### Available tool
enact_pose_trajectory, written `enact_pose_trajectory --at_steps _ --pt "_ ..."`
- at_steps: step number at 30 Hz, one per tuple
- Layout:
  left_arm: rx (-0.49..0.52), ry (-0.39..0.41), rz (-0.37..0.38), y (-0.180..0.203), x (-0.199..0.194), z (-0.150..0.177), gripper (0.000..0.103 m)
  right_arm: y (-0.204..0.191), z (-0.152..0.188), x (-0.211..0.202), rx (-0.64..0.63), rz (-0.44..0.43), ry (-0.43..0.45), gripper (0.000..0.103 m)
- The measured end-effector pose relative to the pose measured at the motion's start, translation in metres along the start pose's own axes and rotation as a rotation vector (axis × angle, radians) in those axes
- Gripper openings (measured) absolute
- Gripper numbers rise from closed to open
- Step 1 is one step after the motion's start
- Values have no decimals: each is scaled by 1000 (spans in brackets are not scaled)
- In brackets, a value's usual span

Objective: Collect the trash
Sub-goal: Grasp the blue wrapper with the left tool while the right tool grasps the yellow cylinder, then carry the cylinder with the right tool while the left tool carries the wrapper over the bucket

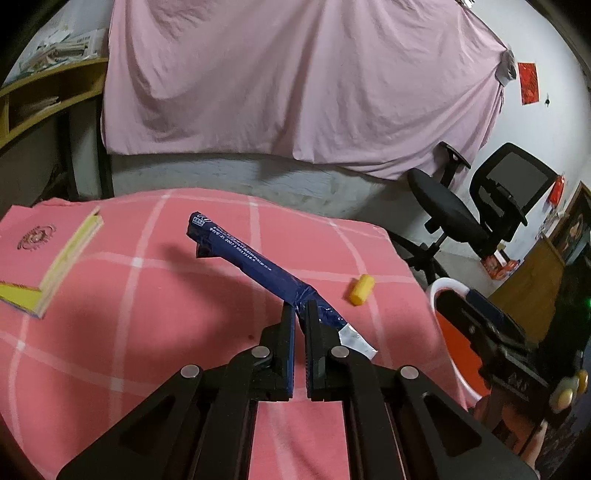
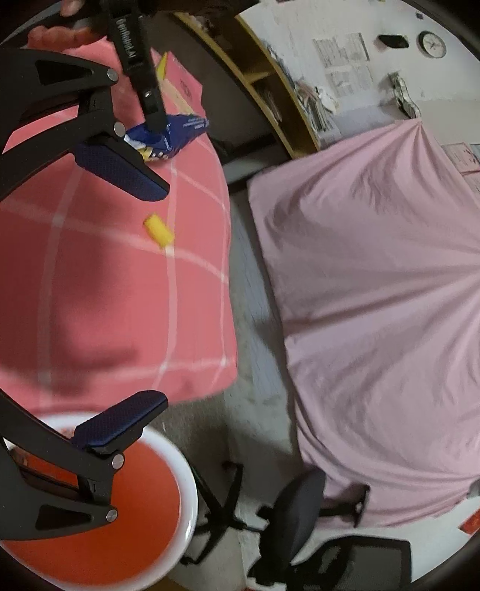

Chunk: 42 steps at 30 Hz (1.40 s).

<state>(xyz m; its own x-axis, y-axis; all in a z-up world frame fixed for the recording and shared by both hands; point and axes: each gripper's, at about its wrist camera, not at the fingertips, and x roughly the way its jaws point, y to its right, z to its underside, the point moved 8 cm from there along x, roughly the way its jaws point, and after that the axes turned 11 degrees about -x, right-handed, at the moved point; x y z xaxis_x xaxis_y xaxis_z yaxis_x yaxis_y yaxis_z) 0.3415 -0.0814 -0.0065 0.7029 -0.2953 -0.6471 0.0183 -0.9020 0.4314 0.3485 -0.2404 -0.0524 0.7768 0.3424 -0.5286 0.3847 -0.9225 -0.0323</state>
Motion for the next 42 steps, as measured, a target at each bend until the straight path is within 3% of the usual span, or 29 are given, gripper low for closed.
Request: enact_pose_trajectory --at_steps 3,6,9,11,15,18,23,24,35,42 --pt "14 6 -6 -5 -4 2 2 -11 -2 13 22 -64 -27 86" --pt "13 13 -6 -11 -7 2 1 -21 -2 28 27 -105 -76 84" --pt "6 13 -2 -14 -7 4 1 -32 1 40 17 -131 -125 70" --pt "9 15 1 -15 -7 4 1 -38 3 48 12 -140 -152 67" --pt "23 21 7 -14 -9 7 1 -42 6 57 22 -157 -176 48" --pt "25 21 12 -12 -9 7 0 -43 9 58 33 -169 -188 28" --pt "29 46 14 -6 -16 7 0 -46 9 53 27 -184 -178 27" --pt "36 61 12 -3 -20 7 0 -47 9 52 21 -184 -173 11" --pt "106 144 12 17 -40 18 0 -58 2 19 -40 -179 -51 12" --pt "156 234 15 29 -58 18 0 -55 -19 -29 -47 -199 197 12"
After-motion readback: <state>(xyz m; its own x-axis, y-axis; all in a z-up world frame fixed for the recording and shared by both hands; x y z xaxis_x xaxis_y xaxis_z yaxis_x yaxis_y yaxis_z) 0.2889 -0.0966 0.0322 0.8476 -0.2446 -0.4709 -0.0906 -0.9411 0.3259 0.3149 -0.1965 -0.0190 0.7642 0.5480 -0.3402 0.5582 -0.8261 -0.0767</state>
